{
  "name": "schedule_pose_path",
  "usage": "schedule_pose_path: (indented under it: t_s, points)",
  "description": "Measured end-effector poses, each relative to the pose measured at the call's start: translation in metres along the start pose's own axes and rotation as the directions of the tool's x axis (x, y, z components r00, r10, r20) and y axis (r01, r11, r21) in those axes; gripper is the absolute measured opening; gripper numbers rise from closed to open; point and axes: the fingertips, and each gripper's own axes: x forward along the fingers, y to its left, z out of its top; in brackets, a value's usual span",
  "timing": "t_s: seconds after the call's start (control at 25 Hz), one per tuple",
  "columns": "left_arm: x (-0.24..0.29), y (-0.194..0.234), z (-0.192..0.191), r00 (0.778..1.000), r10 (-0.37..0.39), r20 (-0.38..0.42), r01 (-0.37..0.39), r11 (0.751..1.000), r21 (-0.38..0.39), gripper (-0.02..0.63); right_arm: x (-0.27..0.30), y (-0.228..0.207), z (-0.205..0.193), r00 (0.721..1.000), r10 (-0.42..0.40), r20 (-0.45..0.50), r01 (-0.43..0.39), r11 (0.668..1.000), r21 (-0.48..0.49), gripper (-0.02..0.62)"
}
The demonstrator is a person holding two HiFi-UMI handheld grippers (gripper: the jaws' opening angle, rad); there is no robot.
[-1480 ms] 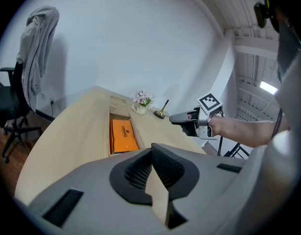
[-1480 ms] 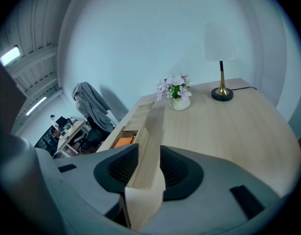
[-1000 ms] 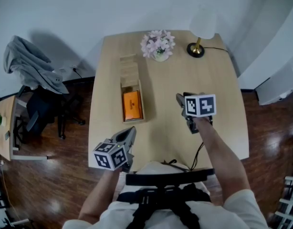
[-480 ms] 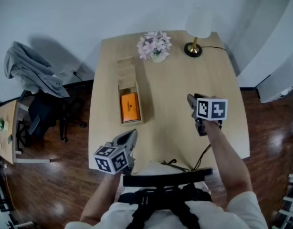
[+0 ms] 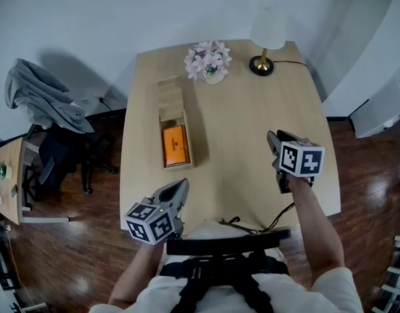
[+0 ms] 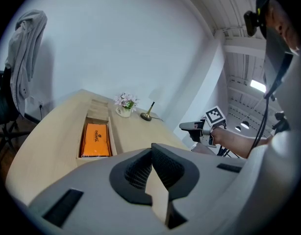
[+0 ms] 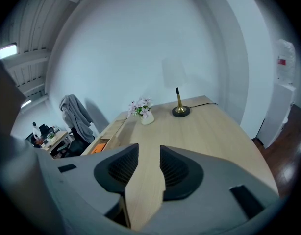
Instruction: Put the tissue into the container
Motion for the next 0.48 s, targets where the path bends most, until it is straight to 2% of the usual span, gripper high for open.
schedule_pose_path:
  t_s: [0.48]
  points:
    - [-0.008,-0.007,-0.004,1.0,-0.021,-0.023,0.021,1.0,-0.013,0.0,-0.032,0.007,-0.017,0.999,0.007,0.044,-0.007,1.0,0.009,0.081]
